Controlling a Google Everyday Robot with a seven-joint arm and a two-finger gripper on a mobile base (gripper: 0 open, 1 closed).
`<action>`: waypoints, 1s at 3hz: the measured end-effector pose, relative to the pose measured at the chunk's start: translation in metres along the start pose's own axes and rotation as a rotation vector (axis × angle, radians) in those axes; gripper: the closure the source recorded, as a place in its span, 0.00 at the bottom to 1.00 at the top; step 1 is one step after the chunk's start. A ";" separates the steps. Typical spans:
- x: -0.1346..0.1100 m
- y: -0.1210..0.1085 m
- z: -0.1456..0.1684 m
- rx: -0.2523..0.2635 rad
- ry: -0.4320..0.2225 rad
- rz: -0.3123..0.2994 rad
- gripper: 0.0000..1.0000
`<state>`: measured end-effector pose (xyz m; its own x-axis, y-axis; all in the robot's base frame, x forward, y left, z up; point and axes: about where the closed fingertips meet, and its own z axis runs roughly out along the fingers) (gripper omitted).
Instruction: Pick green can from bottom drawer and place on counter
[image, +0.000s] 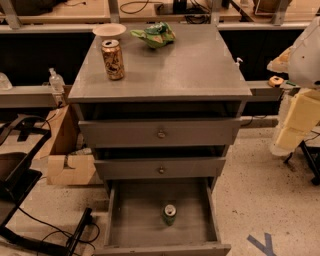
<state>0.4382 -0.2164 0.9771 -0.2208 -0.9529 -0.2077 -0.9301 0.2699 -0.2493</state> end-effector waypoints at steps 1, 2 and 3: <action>0.000 0.000 0.000 0.000 0.000 0.000 0.00; 0.002 0.002 0.017 0.004 -0.080 0.006 0.00; 0.018 0.029 0.093 -0.075 -0.247 0.016 0.00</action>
Offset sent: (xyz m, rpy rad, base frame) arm 0.0115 -0.0028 -0.1031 0.5128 -0.1509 0.0924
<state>0.4348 -0.2130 0.8784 -0.1663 -0.8835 -0.4379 -0.9482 0.2652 -0.1749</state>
